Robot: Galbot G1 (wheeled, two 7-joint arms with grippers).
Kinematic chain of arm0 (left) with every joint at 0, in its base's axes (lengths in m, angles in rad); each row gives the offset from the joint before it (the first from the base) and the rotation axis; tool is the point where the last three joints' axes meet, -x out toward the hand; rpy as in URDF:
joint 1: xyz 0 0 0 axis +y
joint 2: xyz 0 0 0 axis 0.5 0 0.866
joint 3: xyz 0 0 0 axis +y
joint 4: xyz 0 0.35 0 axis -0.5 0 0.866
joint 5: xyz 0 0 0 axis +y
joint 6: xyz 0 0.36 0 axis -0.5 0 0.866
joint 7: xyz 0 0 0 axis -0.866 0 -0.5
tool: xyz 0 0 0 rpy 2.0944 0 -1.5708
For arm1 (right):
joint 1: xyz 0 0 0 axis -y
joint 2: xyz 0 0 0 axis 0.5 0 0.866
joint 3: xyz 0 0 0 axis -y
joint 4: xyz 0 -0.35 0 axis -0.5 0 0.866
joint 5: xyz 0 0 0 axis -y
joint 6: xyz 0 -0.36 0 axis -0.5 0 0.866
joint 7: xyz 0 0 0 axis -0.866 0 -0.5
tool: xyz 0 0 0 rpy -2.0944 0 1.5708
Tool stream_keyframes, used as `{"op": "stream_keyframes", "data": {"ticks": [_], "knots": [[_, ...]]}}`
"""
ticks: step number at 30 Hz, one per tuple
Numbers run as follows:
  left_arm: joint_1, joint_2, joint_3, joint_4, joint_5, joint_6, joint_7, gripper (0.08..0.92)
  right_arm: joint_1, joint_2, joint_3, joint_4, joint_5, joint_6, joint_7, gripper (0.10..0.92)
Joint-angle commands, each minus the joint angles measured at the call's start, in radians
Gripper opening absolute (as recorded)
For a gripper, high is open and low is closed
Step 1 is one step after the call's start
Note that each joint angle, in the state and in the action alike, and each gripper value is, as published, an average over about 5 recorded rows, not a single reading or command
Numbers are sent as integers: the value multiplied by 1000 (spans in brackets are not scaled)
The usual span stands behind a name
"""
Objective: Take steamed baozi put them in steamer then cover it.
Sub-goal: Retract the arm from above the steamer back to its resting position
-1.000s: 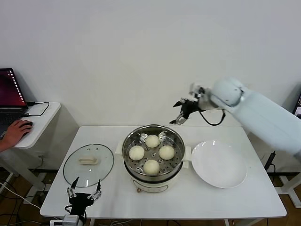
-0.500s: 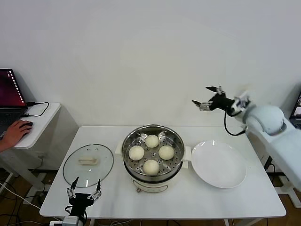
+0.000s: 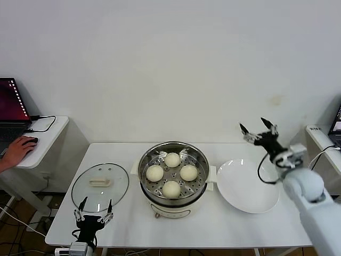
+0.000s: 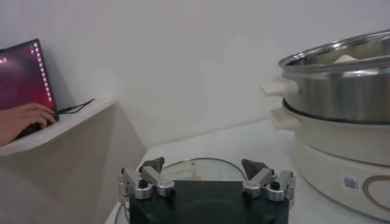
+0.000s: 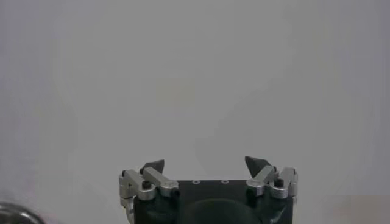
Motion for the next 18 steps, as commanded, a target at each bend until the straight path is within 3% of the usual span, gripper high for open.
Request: {"op": "stream_keyframes", "data": {"ticks": [1, 12, 18], "knots": [[-24, 7, -5, 12, 14, -8, -4, 823, -362, 221, 198, 46, -29, 133, 78, 823], [-52, 34, -17, 51, 203, -50, -35, 823, -462, 223, 223, 95, -34, 135, 72, 823], [-106, 51, -8, 109, 709, -110, -143, 823, -467, 225, 234, 97, -41, 134, 71, 823]]}}
